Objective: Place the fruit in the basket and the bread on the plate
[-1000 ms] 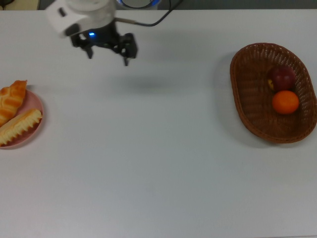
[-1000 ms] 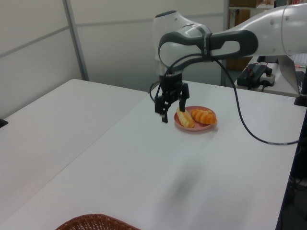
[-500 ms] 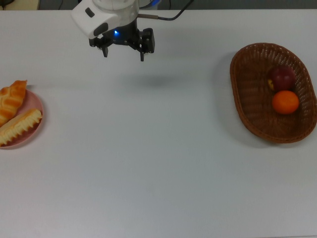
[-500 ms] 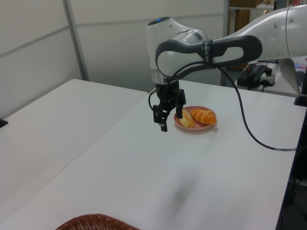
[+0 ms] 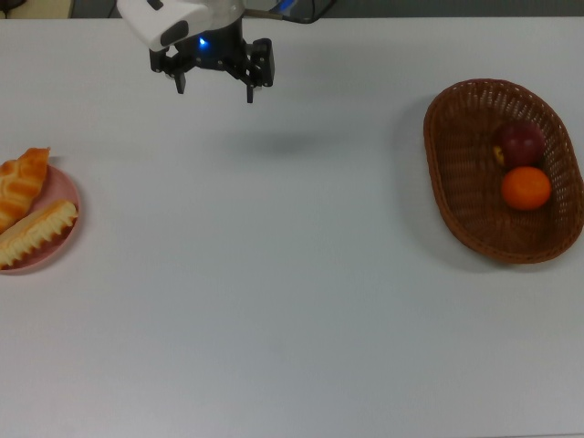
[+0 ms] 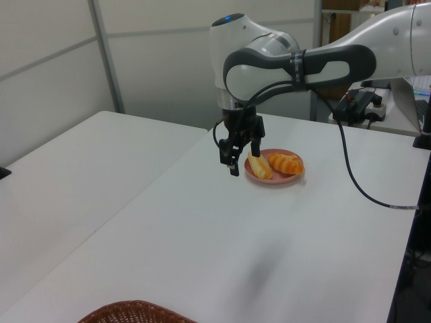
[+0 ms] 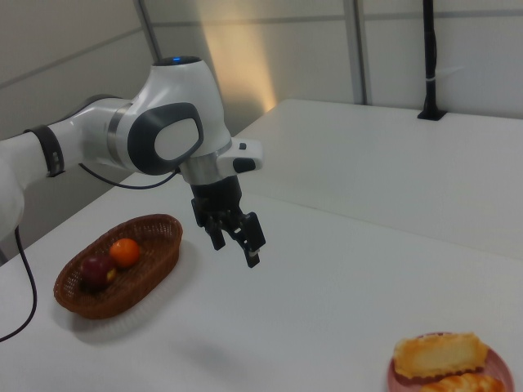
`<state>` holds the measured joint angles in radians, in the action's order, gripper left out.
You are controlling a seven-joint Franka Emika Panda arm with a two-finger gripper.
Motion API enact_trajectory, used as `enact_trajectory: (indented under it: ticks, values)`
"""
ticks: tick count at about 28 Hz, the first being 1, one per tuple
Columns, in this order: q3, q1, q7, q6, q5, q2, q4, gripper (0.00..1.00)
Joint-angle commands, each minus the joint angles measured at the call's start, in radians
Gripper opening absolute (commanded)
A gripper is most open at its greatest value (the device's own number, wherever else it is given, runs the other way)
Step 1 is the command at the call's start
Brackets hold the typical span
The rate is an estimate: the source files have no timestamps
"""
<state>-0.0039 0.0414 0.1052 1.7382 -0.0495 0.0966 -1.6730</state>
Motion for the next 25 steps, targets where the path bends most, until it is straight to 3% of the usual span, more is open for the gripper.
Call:
enact_trajectory:
  ticks: [1, 25]
  values:
    - [-0.011, -0.005, -0.025, -0.029, -0.015, -0.020, 0.007, 1.00]
    - [-0.011, -0.021, -0.055, -0.037, -0.013, -0.014, 0.009, 1.00]
